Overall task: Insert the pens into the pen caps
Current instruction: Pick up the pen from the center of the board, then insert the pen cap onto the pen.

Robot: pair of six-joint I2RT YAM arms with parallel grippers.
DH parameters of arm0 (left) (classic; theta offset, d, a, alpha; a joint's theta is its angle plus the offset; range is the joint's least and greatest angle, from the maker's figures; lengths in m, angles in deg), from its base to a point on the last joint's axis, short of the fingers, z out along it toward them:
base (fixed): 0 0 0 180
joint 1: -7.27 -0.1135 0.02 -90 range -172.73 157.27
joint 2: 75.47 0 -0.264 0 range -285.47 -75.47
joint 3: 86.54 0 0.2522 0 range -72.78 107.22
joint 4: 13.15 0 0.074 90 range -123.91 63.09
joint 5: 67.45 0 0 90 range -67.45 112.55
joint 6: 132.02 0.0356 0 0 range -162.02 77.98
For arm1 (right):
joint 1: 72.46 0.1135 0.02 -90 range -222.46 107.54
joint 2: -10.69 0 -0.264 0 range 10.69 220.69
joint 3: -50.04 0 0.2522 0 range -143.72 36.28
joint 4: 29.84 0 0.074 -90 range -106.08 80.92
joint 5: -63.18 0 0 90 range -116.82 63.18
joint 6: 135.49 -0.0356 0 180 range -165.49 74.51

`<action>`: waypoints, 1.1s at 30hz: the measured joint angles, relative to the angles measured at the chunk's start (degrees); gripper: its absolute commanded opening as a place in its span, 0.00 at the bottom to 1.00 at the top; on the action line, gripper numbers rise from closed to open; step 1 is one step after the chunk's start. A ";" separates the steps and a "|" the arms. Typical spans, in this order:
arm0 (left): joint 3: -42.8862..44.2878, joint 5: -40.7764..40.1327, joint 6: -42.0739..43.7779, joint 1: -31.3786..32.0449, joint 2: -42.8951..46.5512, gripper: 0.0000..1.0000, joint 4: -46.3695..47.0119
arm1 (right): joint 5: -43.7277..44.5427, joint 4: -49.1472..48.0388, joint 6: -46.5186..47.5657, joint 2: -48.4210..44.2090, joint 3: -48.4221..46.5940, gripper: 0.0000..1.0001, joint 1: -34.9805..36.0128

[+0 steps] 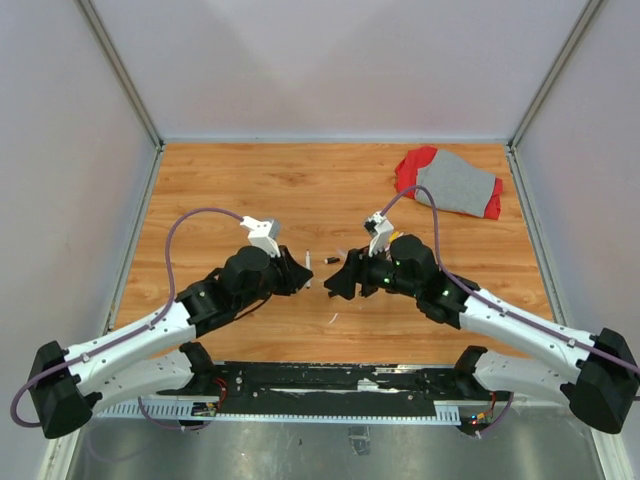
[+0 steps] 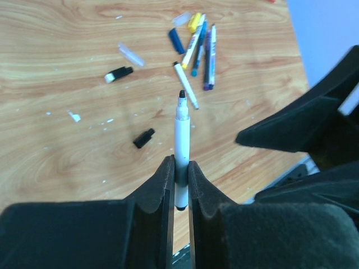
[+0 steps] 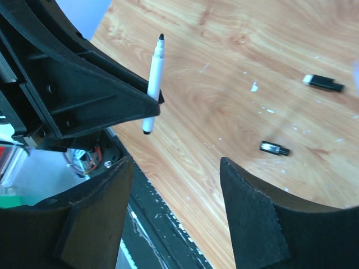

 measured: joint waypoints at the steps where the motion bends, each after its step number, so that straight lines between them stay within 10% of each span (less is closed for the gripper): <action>1: 0.98 -0.39 0.55 0.00 -0.63 0.01 -1.79 | 0.94 1.18 0.76 -0.90 0.00 0.66 0.00; 15: 12.57 -2.38 8.09 -1.60 -12.09 0.00 -19.30 | 17.64 17.16 8.04 -8.09 1.33 0.75 0.00; 33: 13.20 -3.41 18.14 -5.38 -3.50 0.01 -23.45 | 22.51 31.23 19.10 -3.02 -2.34 0.77 -1.95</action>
